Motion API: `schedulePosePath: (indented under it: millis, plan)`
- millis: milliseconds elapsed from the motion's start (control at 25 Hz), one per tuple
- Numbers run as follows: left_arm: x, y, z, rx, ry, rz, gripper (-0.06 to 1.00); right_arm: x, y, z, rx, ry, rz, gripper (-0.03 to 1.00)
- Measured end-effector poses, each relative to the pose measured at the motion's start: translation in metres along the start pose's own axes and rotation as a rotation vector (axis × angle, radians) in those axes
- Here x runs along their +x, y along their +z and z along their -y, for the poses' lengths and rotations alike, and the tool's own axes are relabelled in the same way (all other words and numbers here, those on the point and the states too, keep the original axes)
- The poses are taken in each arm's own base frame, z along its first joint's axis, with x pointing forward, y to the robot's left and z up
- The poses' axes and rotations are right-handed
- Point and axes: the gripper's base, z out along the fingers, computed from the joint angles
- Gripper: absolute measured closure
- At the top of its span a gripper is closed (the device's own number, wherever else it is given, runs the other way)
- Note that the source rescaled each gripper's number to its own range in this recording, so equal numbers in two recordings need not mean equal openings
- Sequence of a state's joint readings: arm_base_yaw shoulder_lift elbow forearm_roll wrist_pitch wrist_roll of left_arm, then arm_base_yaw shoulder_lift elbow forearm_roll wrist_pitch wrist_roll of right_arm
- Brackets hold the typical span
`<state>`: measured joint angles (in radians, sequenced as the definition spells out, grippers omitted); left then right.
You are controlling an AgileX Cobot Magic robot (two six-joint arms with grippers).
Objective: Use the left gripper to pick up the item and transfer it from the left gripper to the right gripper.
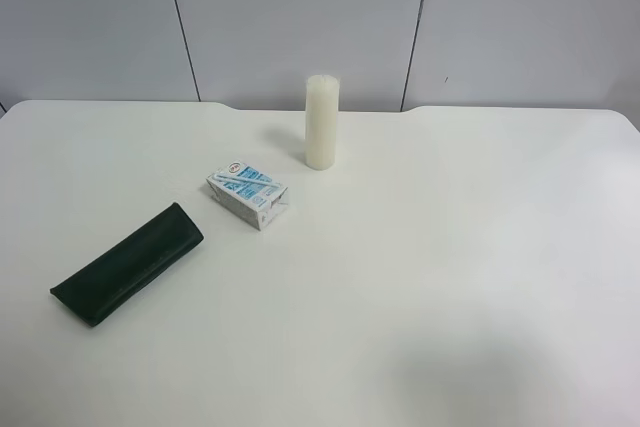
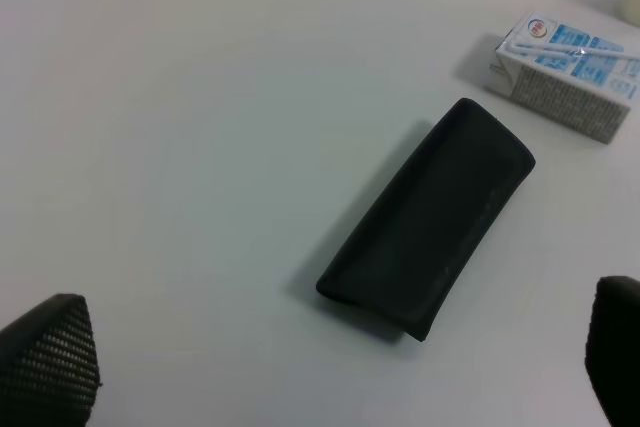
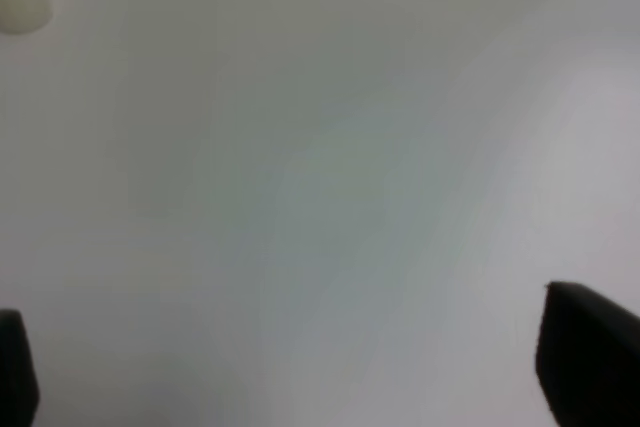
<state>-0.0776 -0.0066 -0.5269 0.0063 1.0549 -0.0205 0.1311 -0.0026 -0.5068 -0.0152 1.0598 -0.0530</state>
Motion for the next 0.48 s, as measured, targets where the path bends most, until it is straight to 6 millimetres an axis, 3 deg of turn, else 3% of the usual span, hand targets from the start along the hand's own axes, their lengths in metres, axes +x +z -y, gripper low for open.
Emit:
schedulePosePath:
  millis: [480]
  plan:
    - [-0.0004,0.0,0.0,0.0,0.0,0.004,-0.05,0.0,0.0,0.0,0.0,0.0,0.0,-0.03]
